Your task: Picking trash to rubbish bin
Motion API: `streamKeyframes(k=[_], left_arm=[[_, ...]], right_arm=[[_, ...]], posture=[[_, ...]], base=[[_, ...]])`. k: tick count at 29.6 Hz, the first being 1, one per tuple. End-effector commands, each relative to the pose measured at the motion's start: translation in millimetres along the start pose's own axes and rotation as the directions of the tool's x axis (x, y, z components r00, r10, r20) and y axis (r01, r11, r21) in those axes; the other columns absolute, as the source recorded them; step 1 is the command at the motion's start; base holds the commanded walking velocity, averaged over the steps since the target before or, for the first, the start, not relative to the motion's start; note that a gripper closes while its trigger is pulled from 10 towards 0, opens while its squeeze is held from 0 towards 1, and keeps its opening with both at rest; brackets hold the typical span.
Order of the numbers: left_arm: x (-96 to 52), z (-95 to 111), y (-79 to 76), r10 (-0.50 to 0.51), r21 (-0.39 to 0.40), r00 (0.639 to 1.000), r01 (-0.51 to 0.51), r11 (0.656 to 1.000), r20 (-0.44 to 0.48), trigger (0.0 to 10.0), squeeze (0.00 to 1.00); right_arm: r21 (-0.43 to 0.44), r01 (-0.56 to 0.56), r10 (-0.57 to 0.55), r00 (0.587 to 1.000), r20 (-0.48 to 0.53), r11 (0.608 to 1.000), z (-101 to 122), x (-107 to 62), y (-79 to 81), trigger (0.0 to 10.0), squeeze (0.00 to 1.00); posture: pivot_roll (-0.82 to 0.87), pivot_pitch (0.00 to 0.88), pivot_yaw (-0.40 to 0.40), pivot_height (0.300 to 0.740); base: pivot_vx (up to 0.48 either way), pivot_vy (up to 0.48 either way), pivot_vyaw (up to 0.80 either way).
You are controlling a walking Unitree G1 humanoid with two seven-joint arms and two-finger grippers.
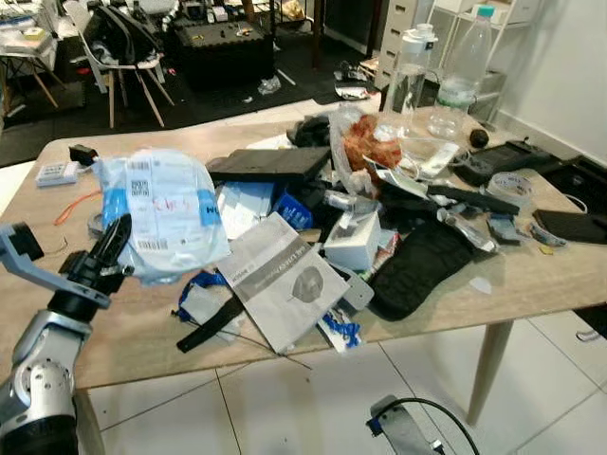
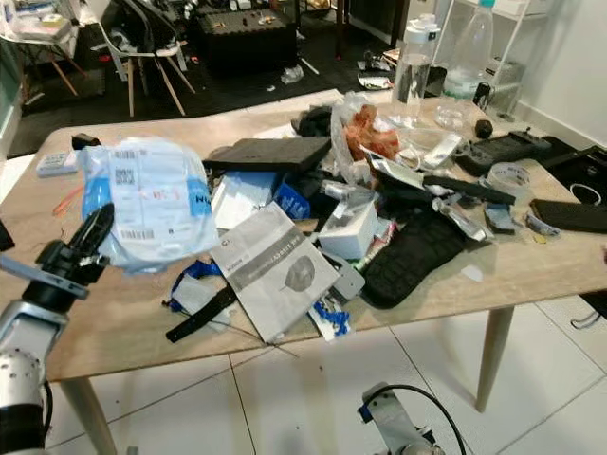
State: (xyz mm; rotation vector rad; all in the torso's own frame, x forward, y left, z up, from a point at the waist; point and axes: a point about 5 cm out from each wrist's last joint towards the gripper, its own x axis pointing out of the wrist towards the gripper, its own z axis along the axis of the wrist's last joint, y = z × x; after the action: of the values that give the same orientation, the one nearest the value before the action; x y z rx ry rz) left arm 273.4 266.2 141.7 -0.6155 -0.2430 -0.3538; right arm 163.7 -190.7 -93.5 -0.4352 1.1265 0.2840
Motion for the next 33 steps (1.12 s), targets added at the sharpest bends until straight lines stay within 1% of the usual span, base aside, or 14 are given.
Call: streamKeyframes(k=[1,9,11,18,20,21,22,25,26,27,28,29,32,33], left_arm=[[-4.2,-5,0.5,0.0,-0.002,1.0,0.0,1.0,-0.02,10.0,0.0],[-18.9,-29,6.2,0.022,-0.048,0.997,-0.026,0.998,-0.079,10.0,0.0],[-19.4,-29,6.6,0.025,-0.051,0.996,-0.029,0.998,-0.08,10.0,0.0],[-28.4,-40,11.2,0.04,-0.061,0.992,-0.047,0.997,-0.118,10.0,0.0],[-32.3,-44,14.1,0.056,-0.061,0.989,-0.065,0.996,-0.14,10.0,0.0],[-36.8,-49,17.7,0.078,-0.06,0.984,-0.088,0.994,-0.16,10.0,0.0],[-36.8,-49,17.7,0.078,-0.06,0.984,-0.088,0.994,-0.16,10.0,0.0],[-53.1,-68,29.7,0.153,-0.052,0.959,-0.17,0.984,-0.24,10.0,0.0],[-53.1,-68,29.7,0.153,-0.052,0.959,-0.17,0.984,-0.24,10.0,0.0],[-66.8,-82,37.2,0.204,-0.053,0.932,-0.23,0.972,-0.3,10.0,0.0],[-66.8,-82,37.2,0.204,-0.053,0.932,-0.23,0.972,-0.3,10.0,0.0],[-73.4,-88,39.9,0.223,-0.053,0.919,-0.254,0.966,-0.326,10.0,0.0],[-100.5,-106,51.6,0.336,-0.044,0.851,-0.385,0.922,-0.403,10.0,0.0],[-100.5,-106,51.6,0.336,-0.044,0.851,-0.385,0.922,-0.403,10.0,0.0]], right_arm=[[-0.018,-0.038,0.037,0.998,-0.06,0.999,-16,-0.4,12.0,10.0,0.0],[-0.028,-0.039,0.037,0.997,-0.063,0.999,-18,-0.6,11.9,10.0,0.0],[-0.028,-0.039,0.037,0.997,-0.063,0.999,-18,-0.6,11.9,10.0,0.0],[-0.031,-0.04,0.038,0.997,-0.065,0.999,-18,-0.6,12.2,10.0,0.0],[-0.033,-0.04,0.038,0.997,-0.064,0.999,-17,-0.6,12.4,10.0,0.0],[-0.036,-0.041,0.038,0.997,-0.062,0.999,-17,-0.5,12.5,10.0,0.0],[-0.036,-0.041,0.038,0.997,-0.062,0.999,-17,-0.5,12.5,10.0,0.0],[-0.044,-0.041,0.039,0.998,-0.058,0.998,-16,-0.3,13.0,10.0,0.0],[-0.044,-0.041,0.039,0.998,-0.058,0.998,-16,-0.3,13.0,10.0,0.0],[-0.05,-0.042,0.04,0.998,-0.056,0.998,-15,-0.2,13.3,10.0,0.0],[-0.05,-0.042,0.04,0.998,-0.056,0.998,-15,-0.2,13.3,10.0,0.0],[-0.052,-0.042,0.04,0.998,-0.056,0.998,-15,-0.2,13.3,10.0,0.0],[-0.057,-0.041,0.038,0.998,-0.054,0.998,-14,-0.2,12.9,10.0,0.0],[-0.057,-0.041,0.038,0.998,-0.054,0.998,-14,-0.2,12.9,10.0,0.0]], posture=[[0.07,0.052,0.039,0.74],[0.07,0.055,0.04,0.74],[0.07,0.055,0.04,0.74],[0.07,0.054,0.039,0.74],[0.07,0.053,0.04,0.74],[0.07,0.053,0.04,0.74],[0.07,0.053,0.04,0.74],[0.08,0.052,0.041,0.74],[0.08,0.052,0.041,0.74],[0.08,0.048,0.041,0.74],[0.08,0.048,0.041,0.74],[0.08,0.048,0.041,0.74],[0.08,0.043,0.041,0.74],[0.08,0.043,0.041,0.74]], base=[[-0.349,0.0,0.0],[-0.352,0.0,0.0],[-0.352,0.0,0.0],[-0.354,0.0,0.0],[-0.356,0.0,0.0],[-0.352,0.0,0.0],[-0.352,0.0,0.0],[-0.352,0.0,0.0],[-0.349,0.0,0.0],[-0.345,0.0,0.0],[-0.345,0.0,0.0],[-0.345,0.0,0.0],[-0.342,0.0,0.0],[-0.341,0.0,0.0]])
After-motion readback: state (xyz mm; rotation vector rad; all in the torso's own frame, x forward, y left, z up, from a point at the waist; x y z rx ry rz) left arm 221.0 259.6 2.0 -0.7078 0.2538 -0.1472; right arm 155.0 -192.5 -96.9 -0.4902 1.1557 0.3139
